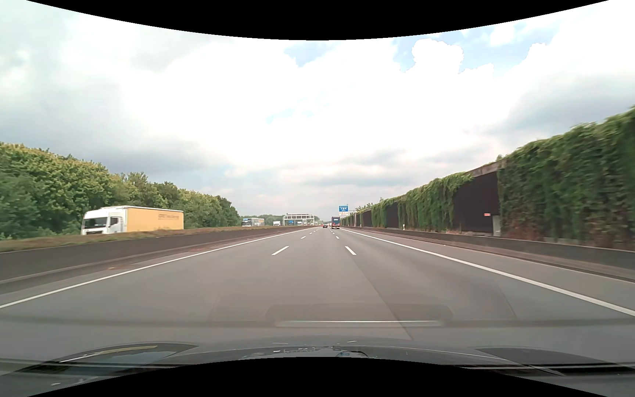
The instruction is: Follow the waypoints while adhering to traffic rules and regulations
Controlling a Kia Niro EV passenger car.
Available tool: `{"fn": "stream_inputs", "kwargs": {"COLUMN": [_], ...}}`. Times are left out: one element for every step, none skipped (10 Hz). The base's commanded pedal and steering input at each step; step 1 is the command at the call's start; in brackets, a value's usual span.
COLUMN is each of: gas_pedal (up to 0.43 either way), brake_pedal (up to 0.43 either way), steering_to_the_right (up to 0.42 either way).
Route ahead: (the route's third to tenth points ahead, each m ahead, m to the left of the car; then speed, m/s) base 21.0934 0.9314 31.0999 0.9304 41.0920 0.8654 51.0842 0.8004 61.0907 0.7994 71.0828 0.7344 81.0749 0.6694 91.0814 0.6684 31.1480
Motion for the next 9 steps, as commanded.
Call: {"fn": "stream_inputs", "kwargs": {"gas_pedal": [0.26, 0.26, 0.26, 0.26, 0.26, 0.26, 0.26, 0.26, 0.26], "brake_pedal": [0.0, 0.0, 0.0, 0.0, 0.0, 0.0, 0.0, 0.0, 0.0], "steering_to_the_right": [-0.002, -0.002, -0.002, -0.002, -0.002, -0.002, -0.003, -0.003, -0.003]}}
